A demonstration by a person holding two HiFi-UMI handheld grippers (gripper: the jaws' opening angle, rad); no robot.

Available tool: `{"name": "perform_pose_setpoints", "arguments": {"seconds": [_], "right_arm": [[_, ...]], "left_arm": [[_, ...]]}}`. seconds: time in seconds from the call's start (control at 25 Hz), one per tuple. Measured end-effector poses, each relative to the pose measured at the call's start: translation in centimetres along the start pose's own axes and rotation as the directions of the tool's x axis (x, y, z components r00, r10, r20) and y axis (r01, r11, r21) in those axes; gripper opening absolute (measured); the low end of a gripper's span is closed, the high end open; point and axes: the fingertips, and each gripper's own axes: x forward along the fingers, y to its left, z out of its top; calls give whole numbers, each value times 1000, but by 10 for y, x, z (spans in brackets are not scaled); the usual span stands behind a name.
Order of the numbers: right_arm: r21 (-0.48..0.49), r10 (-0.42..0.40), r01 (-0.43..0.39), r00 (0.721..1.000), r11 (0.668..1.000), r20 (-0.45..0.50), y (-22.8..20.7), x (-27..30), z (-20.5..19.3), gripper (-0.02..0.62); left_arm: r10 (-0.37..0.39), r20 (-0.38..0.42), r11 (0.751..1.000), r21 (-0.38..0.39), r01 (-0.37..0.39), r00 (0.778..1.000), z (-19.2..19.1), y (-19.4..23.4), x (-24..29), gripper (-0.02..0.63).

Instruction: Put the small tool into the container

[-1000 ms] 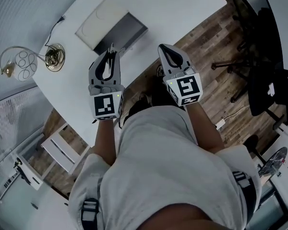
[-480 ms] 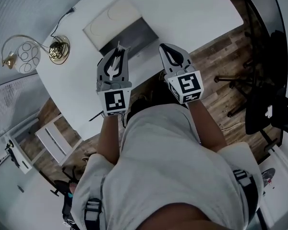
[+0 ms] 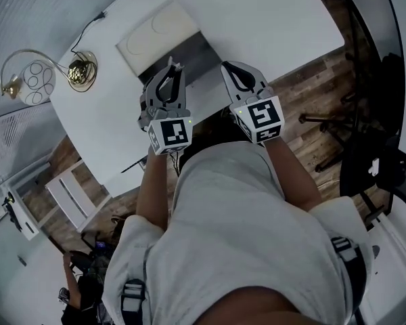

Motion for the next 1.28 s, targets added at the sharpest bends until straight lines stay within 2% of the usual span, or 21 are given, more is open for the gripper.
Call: {"name": "perform_pose_setpoints", "arguments": {"seconds": [0.36, 0.64, 0.8, 0.96, 1.08, 1.28], "right_arm": [[-17, 23, -23, 1000, 1000, -20, -14, 4, -5, 26], [-4, 24, -24, 999, 1000, -29, -28, -2, -9, 26], [10, 23, -23, 999, 1000, -25, -33, -1, -9, 28], [29, 24, -23, 999, 999, -22, -40, 0, -9, 26], [36, 22, -22, 1000, 999, -20, -43, -2, -9, 26], [53, 0, 1, 1000, 999, -26, -55, 0, -16, 26]], "left_arm": [[3, -59, 997, 78, 2, 998, -15, -12, 28, 90], [-24, -95, 991, 131, 36, 995, -20, -26, 52, 89], [-28, -133, 979, 196, 54, 991, -27, -29, 62, 91], [-13, -172, 976, 210, 50, 985, -34, -28, 64, 91], [-13, -209, 964, 257, 68, 978, -43, -31, 65, 89], [-7, -226, 954, 290, 74, 974, -51, -29, 72, 91]]}}
